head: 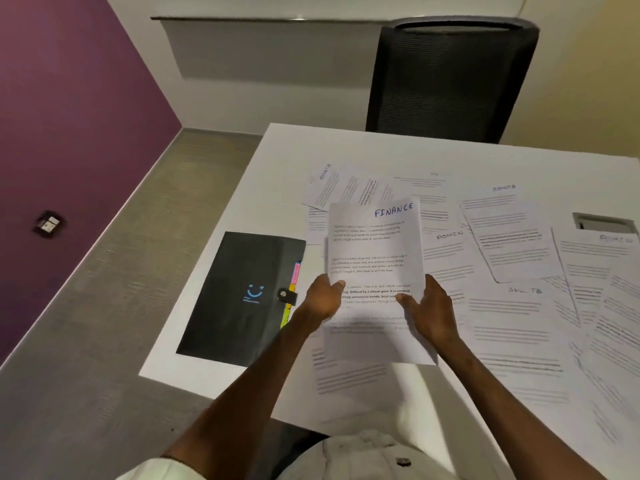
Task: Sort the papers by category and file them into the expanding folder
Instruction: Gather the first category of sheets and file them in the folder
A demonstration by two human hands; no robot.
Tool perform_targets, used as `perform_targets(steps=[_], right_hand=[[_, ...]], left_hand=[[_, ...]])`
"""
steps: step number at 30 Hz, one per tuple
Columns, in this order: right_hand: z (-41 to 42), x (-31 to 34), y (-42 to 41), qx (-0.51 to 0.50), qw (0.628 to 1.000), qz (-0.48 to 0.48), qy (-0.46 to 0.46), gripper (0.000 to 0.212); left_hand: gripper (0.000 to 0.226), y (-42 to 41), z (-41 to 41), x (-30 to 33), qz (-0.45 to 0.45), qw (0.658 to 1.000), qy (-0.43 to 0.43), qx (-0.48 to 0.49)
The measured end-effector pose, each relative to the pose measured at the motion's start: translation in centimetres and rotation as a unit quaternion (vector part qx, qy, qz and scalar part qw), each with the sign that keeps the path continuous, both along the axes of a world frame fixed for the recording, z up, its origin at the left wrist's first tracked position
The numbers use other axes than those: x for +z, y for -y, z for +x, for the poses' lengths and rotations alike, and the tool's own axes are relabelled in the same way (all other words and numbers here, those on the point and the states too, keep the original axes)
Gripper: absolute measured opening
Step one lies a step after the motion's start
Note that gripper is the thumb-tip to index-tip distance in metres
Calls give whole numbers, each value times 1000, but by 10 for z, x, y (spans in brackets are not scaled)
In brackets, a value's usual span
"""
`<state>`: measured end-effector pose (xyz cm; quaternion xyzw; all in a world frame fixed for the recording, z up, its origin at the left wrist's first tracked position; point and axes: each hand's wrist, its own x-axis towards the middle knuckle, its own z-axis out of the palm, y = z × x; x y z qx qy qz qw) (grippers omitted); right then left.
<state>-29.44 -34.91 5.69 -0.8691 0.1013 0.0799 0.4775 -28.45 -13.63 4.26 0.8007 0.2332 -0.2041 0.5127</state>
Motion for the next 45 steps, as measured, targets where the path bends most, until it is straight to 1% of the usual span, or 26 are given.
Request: perform_targets(steps=[2, 3, 4, 5, 6, 8, 9, 12, 14, 15, 16, 18, 19, 24, 28, 32, 35, 41, 43, 45], right_hand=[[-2, -3, -13, -2, 1000, -2, -14, 42], [-4, -5, -17, -13, 1000, 2, -19, 42], [-7, -7, -20, -29, 999, 11, -22, 43], [-11, -7, -22, -47, 998, 20, -25, 44], [-14, -6, -24, -67, 997, 27, -27, 44], [-21, -5, -25, -99, 994, 25, -33, 45], [-24, -6, -25, -108, 993, 19, -35, 46], [-32, -10, -22, -122, 992, -3, -40, 49], [-34, -12, -20, -130, 991, -6, -37, 49], [-35, -12, -21, -133, 990, -8, -34, 49], [-36, -12, -21, -136, 990, -11, -32, 48], [-38, -11, -23, -136, 990, -18, -33, 47], [-39, -11, -24, -134, 990, -20, -35, 47], [-41, -13, -26, -126, 991, -33, -42, 48], [-40, -11, -26, -123, 991, -30, -46, 48], [-37, -13, -27, -122, 991, -27, -51, 46], [-35, -16, -28, -119, 991, -24, -55, 43], [-33, -20, -30, -112, 992, -25, -60, 43], [-32, -20, -29, -112, 992, -24, -60, 43], [-31, -20, -28, -105, 992, -28, -58, 44]], left_hand=[[39, -23, -2, -11, -38, 999, 17, 6], [40, -34, -2, -15, -46, 998, 35, 29], [42, -47, -1, -21, -35, 996, 53, 67], [40, -61, 0, -28, -2, 992, 67, 105], [35, -75, -1, -38, 51, 988, 70, 130], [24, -100, -4, -54, 158, 974, 60, 147], [21, -109, -7, -60, 186, 970, 55, 148], [21, -124, -16, -67, 191, 974, 31, 122], [14, -131, -22, -72, 237, 967, 33, 91], [17, -133, -24, -78, 269, 960, 36, 74], [34, -134, -26, -83, 301, 951, 32, 60], [69, -132, -28, -88, 324, 945, 4, 53], [79, -129, -28, -88, 332, 942, -4, 55], [107, -122, -24, -91, 356, 934, -17, 16], [111, -124, -20, -98, 348, 937, -35, -11], [103, -123, -15, -95, 344, 938, -31, -3], [98, -124, -13, -94, 361, 932, -29, -1], [93, -126, -11, -94, 376, 926, -31, -4], [94, -125, -12, -94, 379, 925, -25, -7], [98, -124, -13, -93, 398, 917, -18, -23]])
